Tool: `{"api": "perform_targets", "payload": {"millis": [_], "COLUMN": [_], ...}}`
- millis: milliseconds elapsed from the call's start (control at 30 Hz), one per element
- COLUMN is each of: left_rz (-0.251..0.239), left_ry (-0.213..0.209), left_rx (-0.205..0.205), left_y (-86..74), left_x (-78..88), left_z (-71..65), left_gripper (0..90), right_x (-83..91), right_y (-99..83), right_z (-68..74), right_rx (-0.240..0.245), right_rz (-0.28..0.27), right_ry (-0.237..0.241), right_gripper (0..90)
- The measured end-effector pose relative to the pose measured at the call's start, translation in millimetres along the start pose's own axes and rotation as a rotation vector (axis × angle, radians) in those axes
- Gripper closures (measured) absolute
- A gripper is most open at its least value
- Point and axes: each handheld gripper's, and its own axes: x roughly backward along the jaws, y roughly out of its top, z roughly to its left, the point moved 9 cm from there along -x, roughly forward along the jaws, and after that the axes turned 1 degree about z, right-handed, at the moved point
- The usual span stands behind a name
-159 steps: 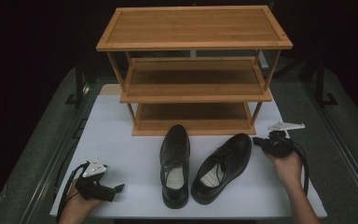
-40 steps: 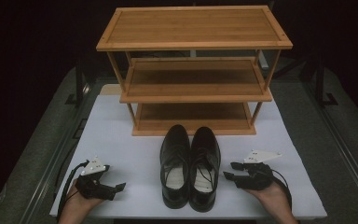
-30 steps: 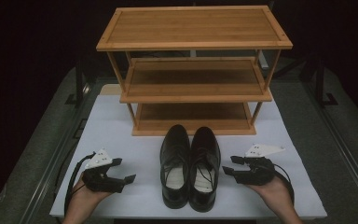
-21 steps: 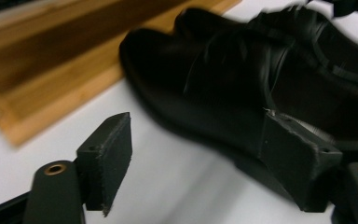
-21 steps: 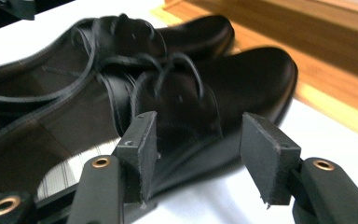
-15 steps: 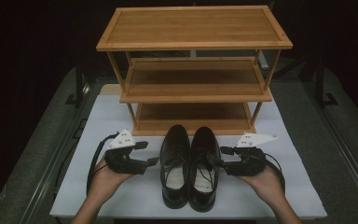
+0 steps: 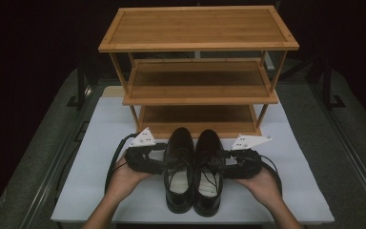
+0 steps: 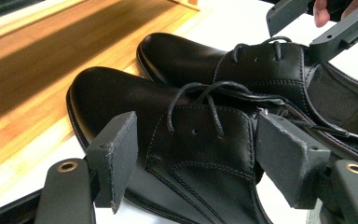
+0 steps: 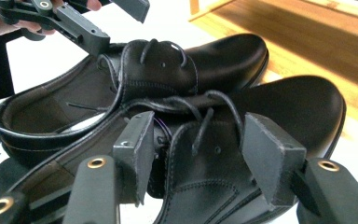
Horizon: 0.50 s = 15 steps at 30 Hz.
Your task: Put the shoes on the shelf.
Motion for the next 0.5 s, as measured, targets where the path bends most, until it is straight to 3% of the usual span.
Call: {"api": "perform_targets", "payload": {"millis": [300,500], "left_rz": [0.017,0.022], "left_ry": [-0.015,-0.054], "left_rx": [-0.020,-0.025], "left_y": [-3.2,-5.1], "left_x": [-9.5,-13.6], "left_z": [-5.6,-11.2], "left_gripper": [34.0,44.6], "right_x": [-7.5,-11.1], "right_y": [-11.3,-13.9], "right_z": [-1.3,0.9], "right_rx": [-0.007,0.007], "right_rz": [0.035,0.047], "right_ry": [-0.007,-0.007], "right_gripper": [43.5,53.9]}}
